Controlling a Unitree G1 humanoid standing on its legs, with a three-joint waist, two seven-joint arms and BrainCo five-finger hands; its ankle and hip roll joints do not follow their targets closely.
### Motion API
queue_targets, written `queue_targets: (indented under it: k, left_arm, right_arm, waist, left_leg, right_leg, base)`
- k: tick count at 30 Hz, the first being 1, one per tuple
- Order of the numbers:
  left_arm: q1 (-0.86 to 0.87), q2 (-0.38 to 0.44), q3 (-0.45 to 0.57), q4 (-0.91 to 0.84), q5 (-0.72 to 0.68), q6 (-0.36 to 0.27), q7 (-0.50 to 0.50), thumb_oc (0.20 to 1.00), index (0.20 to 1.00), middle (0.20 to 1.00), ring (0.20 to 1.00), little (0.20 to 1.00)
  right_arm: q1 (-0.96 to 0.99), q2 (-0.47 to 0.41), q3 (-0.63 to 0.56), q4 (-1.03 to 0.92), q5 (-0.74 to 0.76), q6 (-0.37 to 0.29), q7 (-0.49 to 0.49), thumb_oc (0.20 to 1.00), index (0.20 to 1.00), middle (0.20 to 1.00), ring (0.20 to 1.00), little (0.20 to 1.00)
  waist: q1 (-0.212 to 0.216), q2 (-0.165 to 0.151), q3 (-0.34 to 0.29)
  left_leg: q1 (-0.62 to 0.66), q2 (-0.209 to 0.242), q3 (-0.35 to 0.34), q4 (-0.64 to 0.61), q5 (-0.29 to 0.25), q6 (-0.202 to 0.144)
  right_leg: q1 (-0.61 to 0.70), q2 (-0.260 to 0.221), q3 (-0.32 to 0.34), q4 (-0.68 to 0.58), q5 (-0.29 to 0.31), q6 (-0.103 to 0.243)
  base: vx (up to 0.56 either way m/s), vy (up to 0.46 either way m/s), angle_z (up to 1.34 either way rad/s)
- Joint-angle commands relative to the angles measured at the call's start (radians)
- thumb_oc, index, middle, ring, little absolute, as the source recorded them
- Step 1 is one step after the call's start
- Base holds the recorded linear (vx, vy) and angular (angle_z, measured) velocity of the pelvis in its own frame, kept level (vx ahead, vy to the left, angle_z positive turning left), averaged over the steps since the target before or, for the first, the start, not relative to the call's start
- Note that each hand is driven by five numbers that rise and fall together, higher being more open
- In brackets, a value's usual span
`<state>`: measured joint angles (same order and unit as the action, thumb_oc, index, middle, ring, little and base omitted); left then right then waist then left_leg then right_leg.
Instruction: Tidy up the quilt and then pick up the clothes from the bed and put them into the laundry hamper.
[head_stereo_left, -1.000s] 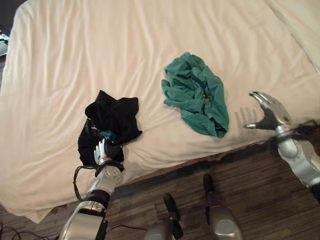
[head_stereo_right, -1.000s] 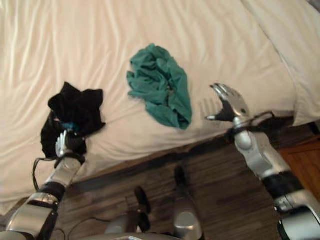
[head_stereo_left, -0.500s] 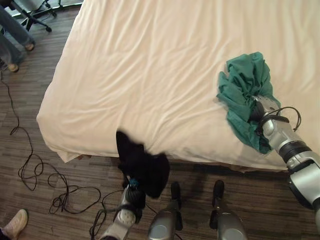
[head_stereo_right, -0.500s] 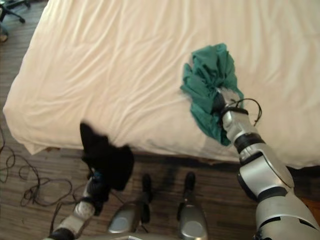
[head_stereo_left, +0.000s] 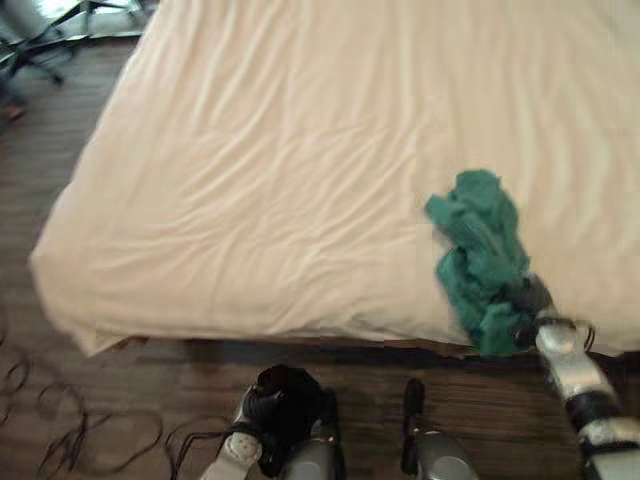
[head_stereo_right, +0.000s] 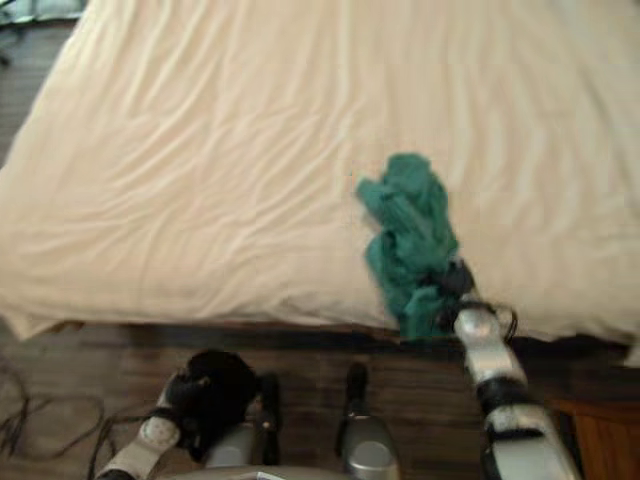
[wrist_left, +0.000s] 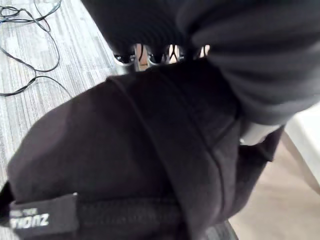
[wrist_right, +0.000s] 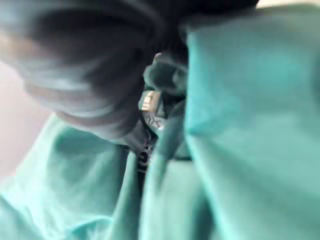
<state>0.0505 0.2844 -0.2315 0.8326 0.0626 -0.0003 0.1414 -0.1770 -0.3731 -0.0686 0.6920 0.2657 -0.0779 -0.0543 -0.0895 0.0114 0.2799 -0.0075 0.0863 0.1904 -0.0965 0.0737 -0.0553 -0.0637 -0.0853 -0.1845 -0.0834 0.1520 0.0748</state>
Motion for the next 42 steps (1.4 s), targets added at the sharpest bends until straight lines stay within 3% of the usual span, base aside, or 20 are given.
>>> queue_targets:
  k: [1, 5, 6, 9, 11, 13, 16, 21, 22, 23, 25, 26, 27, 28, 29, 32, 37, 39, 40, 42]
  left_arm:
    - [-0.029, 0.008, 0.023, 0.065, 0.018, -0.004, -0.003, 0.200, 0.200, 0.200, 0.200, 0.200]
    - [-0.029, 0.008, 0.023, 0.065, 0.018, -0.005, -0.003, 0.200, 0.200, 0.200, 0.200, 0.200]
    - [-0.058, -0.014, 0.049, 0.155, -0.014, -0.001, 0.019, 0.200, 0.200, 0.200, 0.200, 0.200]
    - [-0.079, -0.018, 0.037, 0.163, -0.021, -0.002, 0.025, 0.200, 0.200, 0.200, 0.200, 0.200]
    - [-0.107, -0.020, 0.028, 0.181, -0.034, -0.004, 0.040, 0.200, 0.200, 0.200, 0.200, 0.200]
    - [-0.118, -0.024, 0.014, 0.188, -0.047, -0.008, 0.042, 0.200, 0.200, 0.200, 0.200, 0.200]
    - [-0.132, -0.027, 0.026, 0.231, -0.065, -0.014, 0.042, 0.200, 0.200, 0.200, 0.200, 0.200]
    - [-0.120, -0.055, 0.047, 0.327, -0.096, -0.028, 0.032, 0.200, 0.200, 0.200, 0.200, 0.200]
    - [-0.120, -0.055, 0.047, 0.327, -0.096, -0.028, 0.032, 0.200, 0.200, 0.200, 0.200, 0.200]
    - [-0.130, -0.050, 0.038, 0.324, -0.097, -0.034, 0.031, 0.200, 0.200, 0.200, 0.200, 0.200]
    - [-0.146, -0.052, 0.034, 0.338, -0.091, -0.036, 0.036, 0.200, 0.200, 0.200, 0.200, 0.200]
    - [-0.154, -0.055, 0.030, 0.338, -0.081, -0.035, 0.030, 0.200, 0.200, 0.200, 0.200, 0.200]
    - [-0.154, -0.057, 0.040, 0.341, -0.063, -0.028, 0.025, 0.200, 0.200, 0.200, 0.200, 0.200]
    - [-0.154, -0.055, 0.049, 0.351, -0.057, -0.025, 0.028, 0.200, 0.200, 0.200, 0.200, 0.200]
    - [-0.154, -0.054, 0.050, 0.351, -0.057, -0.025, 0.028, 0.200, 0.200, 0.200, 0.200, 0.200]
    - [-0.161, -0.055, 0.056, 0.395, -0.024, -0.001, 0.033, 0.200, 0.200, 0.200, 0.200, 0.200]
    - [-0.161, -0.071, 0.050, 0.418, -0.010, 0.009, 0.008, 0.200, 0.200, 0.200, 0.200, 0.200]
    - [-0.164, -0.064, 0.039, 0.419, -0.003, 0.005, -0.001, 0.200, 0.200, 0.200, 0.200, 0.200]
    - [-0.165, -0.057, 0.024, 0.407, 0.001, 0.000, -0.001, 0.200, 0.200, 0.200, 0.200, 0.200]
    - [-0.186, -0.061, -0.010, 0.407, 0.023, 0.000, -0.010, 0.200, 0.200, 0.200, 0.200, 0.200]
  right_arm:
    - [0.125, 0.048, 0.041, 0.174, 0.259, 0.040, 0.060, 0.200, 0.200, 0.200, 0.200, 0.200]
    - [0.125, 0.048, 0.041, 0.174, 0.259, 0.040, 0.060, 0.200, 0.200, 0.200, 0.200, 0.200]
    - [0.195, 0.131, 0.016, 0.282, 0.302, 0.074, 0.073, 0.200, 0.200, 0.200, 0.200, 0.200]
    - [0.182, 0.136, 0.015, 0.360, 0.267, 0.080, 0.063, 0.200, 0.200, 0.200, 0.200, 0.200]
    - [0.160, 0.137, 0.023, 0.451, 0.213, 0.091, 0.053, 0.200, 0.200, 0.200, 0.200, 0.200]
    - [0.151, 0.137, 0.051, 0.489, 0.175, 0.087, 0.040, 0.200, 0.200, 0.200, 0.200, 0.200]
    - [0.133, 0.142, 0.096, 0.513, 0.121, 0.090, 0.028, 0.200, 0.200, 0.200, 0.200, 0.200]
    - [0.036, 0.111, 0.351, 0.456, -0.211, 0.082, 0.044, 0.200, 0.200, 0.200, 0.200, 0.200]
    - [0.036, 0.111, 0.351, 0.456, -0.211, 0.082, 0.044, 0.200, 0.200, 0.200, 0.200, 0.200]
    - [-0.003, 0.073, 0.416, 0.422, -0.306, 0.070, 0.024, 0.200, 0.200, 0.200, 0.200, 0.200]
    - [-0.022, 0.052, 0.425, 0.422, -0.330, 0.068, 0.017, 0.200, 0.200, 0.200, 0.200, 0.200]
    - [-0.030, 0.044, 0.427, 0.431, -0.345, 0.074, 0.013, 0.200, 0.200, 0.200, 0.200, 0.200]
    - [-0.030, 0.041, 0.421, 0.460, -0.361, 0.090, 0.006, 0.200, 0.200, 0.200, 0.200, 0.200]
    - [-0.023, 0.044, 0.406, 0.472, -0.359, 0.097, -0.002, 0.200, 0.200, 0.200, 0.200, 0.200]
    - [-0.024, 0.044, 0.406, 0.472, -0.359, 0.097, -0.002, 0.200, 0.200, 0.200, 0.200, 0.200]
    - [0.031, 0.054, 0.322, 0.523, -0.336, 0.123, -0.041, 0.200, 0.200, 0.200, 0.200, 0.200]
    - [0.109, 0.081, 0.227, 0.536, -0.291, 0.136, -0.050, 0.200, 0.200, 0.200, 0.200, 0.200]
    - [0.112, 0.090, 0.229, 0.520, -0.279, 0.128, -0.055, 0.200, 0.200, 0.200, 0.200, 0.200]
    - [0.102, 0.104, 0.248, 0.499, -0.257, 0.121, -0.051, 0.200, 0.200, 0.200, 0.200, 0.200]
    - [0.116, 0.106, 0.266, 0.479, -0.223, 0.113, -0.050, 0.200, 0.200, 0.200, 0.200, 0.200]
  waist:
    - [-0.044, -0.031, -0.028]
    - [-0.044, -0.031, -0.029]
    - [-0.091, -0.053, -0.063]
    - [-0.086, -0.054, -0.061]
    - [-0.092, -0.051, -0.052]
    - [-0.098, -0.043, -0.062]
    - [-0.064, -0.040, -0.071]
    - [0.087, -0.001, -0.078]
    - [0.087, -0.001, -0.078]
    - [0.141, 0.014, -0.049]
    - [0.152, 0.021, -0.042]
    - [0.156, 0.024, -0.036]
    - [0.151, 0.012, -0.041]
    - [0.150, 0.002, -0.048]
    - [0.149, 0.003, -0.050]
    - [0.141, -0.022, -0.082]
    - [0.136, -0.020, -0.126]
    - [0.123, -0.027, -0.118]
    - [0.094, -0.023, -0.105]
    - [0.078, -0.026, -0.092]
  left_leg:
    - [0.035, 0.035, 0.082, 0.009, -0.109, -0.051]
    - [0.034, 0.035, 0.083, 0.009, -0.109, -0.051]
    - [0.090, 0.008, 0.114, 0.009, -0.140, -0.025]
    - [0.100, -0.002, 0.101, 0.009, -0.143, -0.014]
    - [0.099, -0.017, 0.041, 0.009, -0.146, -0.002]
    - [0.077, -0.029, -0.039, 0.009, -0.131, 0.009]
    - [0.051, -0.051, -0.104, 0.009, -0.121, 0.014]
    - [-0.004, -0.071, -0.257, 0.009, -0.059, 0.001]
    - [-0.004, -0.071, -0.257, 0.009, -0.059, 0.001]
    - [-0.053, -0.082, -0.295, 0.009, -0.015, -0.033]
    - [-0.088, -0.073, -0.252, 0.024, 0.002, -0.052]
    - [-0.098, -0.052, -0.155, 0.042, -0.001, -0.049]
    - [-0.108, 0.015, 0.038, 0.123, -0.033, -0.034]
    - [-0.101, 0.023, 0.061, 0.166, -0.058, -0.030]
    - [-0.105, 0.024, 0.060, 0.168, -0.058, -0.030]
    - [-0.010, 0.059, 0.040, 0.288, -0.152, -0.045]
    - [0.091, -0.014, -0.090, 0.046, -0.154, -0.012]
    - [0.083, -0.030, -0.112, 0.032, -0.131, 0.010]
    - [0.098, -0.045, -0.164, 0.013, -0.125, 0.025]
    - [0.097, -0.081, -0.247, 0.009, -0.122, 0.041]
  right_leg:
    - [0.001, -0.082, 0.078, -0.004, -0.120, 0.125]
    - [0.000, -0.082, 0.078, -0.004, -0.120, 0.125]
    - [-0.005, -0.103, 0.107, 0.068, -0.115, 0.148]
    - [-0.024, -0.107, 0.115, 0.145, -0.133, 0.151]
    - [-0.038, -0.064, 0.214, 0.237, -0.160, 0.159]
    - [-0.029, 0.040, 0.386, 0.249, -0.235, 0.132]
    - [-0.002, 0.052, 0.428, 0.211, -0.242, 0.089]
    - [0.107, 0.015, 0.254, 0.027, -0.230, 0.050]
    - [0.107, 0.015, 0.254, 0.027, -0.230, 0.050]
    - [0.119, 0.001, 0.170, -0.004, -0.231, 0.051]
    - [0.119, -0.016, 0.109, -0.004, -0.243, 0.057]
    - [0.126, -0.031, 0.059, -0.004, -0.249, 0.063]
    - [0.134, -0.063, -0.050, -0.004, -0.239, 0.074]
    - [0.144, -0.075, -0.090, -0.004, -0.230, 0.070]
    - [0.142, -0.075, -0.091, -0.004, -0.229, 0.069]
    - [0.185, -0.122, -0.245, 0.017, -0.221, 0.054]
    - [0.148, -0.203, -0.342, 0.192, -0.177, 0.103]
    - [0.104, -0.205, -0.294, 0.245, -0.150, 0.098]
    - [0.018, -0.096, -0.049, 0.274, -0.189, 0.085]
    - [0.009, 0.012, 0.174, 0.207, -0.236, 0.084]
  base:
    - [0.06, 0.113, -0.81]
    - [0.01, 0.077, -0.33]
    - [0.01, 0.348, -0.03]
    - [-0.03, 0.155, -0.24]
    - [-0.07, 0.015, -0.13]
    - [-0.04, -0.032, 0.67]
    - [-0.01, -0.100, 1.37]
    - [-0.02, -0.238, 1.34]
    - [-0.21, -0.129, 1.13]
    - [-0.18, -0.083, 1.25]
    - [-0.21, -0.037, 1.44]
    - [-0.36, 0.033, 1.98]
    - [-0.37, 0.049, 2.62]
    - [-0.28, 0.032, 2.52]
    - [-0.17, 0.042, 2.05]
    - [-0.13, 0.198, 1.56]
    - [-0.01, 0.317, 1.42]
    - [-0.03, 0.295, 1.01]
    - [0.05, 0.209, 0.79]
    - [0.04, 0.234, 1.18]
